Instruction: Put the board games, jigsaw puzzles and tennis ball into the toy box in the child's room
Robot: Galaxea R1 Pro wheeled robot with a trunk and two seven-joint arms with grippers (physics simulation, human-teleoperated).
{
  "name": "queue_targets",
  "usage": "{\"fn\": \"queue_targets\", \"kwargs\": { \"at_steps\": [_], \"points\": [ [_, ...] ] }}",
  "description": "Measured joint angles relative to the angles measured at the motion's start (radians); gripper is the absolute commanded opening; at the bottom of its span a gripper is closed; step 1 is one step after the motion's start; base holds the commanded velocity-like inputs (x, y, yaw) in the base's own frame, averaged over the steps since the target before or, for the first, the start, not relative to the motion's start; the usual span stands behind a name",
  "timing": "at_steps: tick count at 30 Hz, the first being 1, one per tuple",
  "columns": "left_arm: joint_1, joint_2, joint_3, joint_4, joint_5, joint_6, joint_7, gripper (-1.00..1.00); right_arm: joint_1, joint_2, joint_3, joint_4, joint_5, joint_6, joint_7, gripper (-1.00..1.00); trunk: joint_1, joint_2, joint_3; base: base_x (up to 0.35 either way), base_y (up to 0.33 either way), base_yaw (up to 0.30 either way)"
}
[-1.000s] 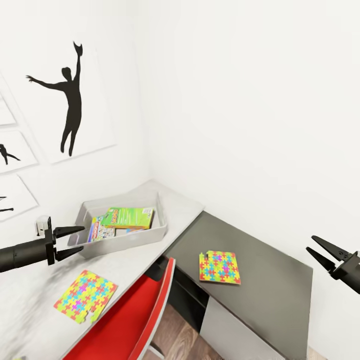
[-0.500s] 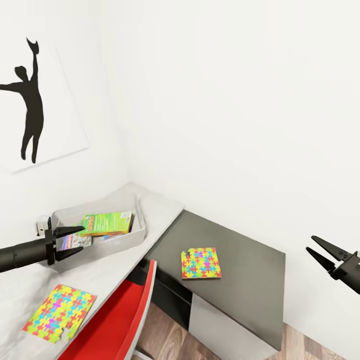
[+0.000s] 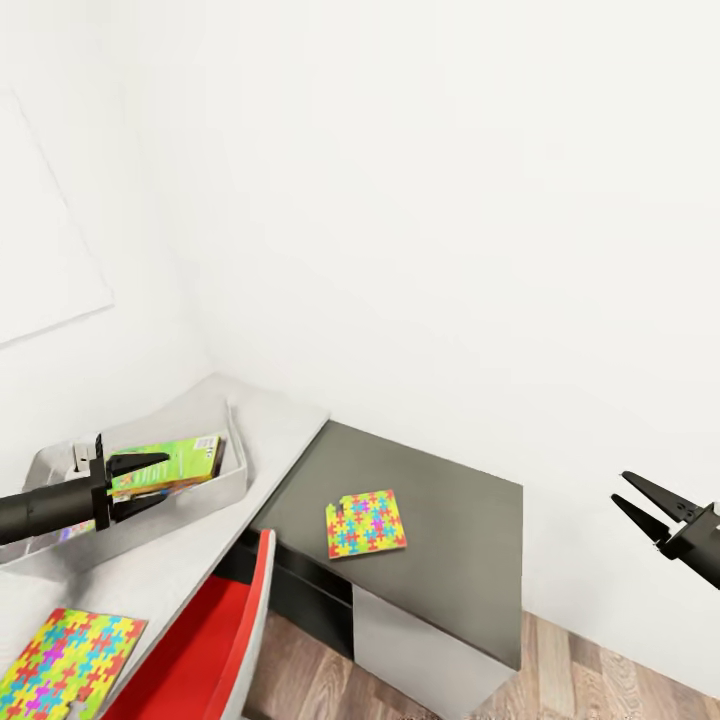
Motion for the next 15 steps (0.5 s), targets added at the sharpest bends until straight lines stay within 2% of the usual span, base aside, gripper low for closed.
{"fn": "queue_targets", "kwargs": {
  "at_steps": [15],
  "points": [
    [-0.001,-0.007,-0.008,0.001,-0.005,0.000,0.004,1.00,0.000,0.001,0.006,0.000,0.003,-0.006,-0.008,1.00,0.000,0.000,0.000,0.000,0.000,-0.279]
  ]
}}
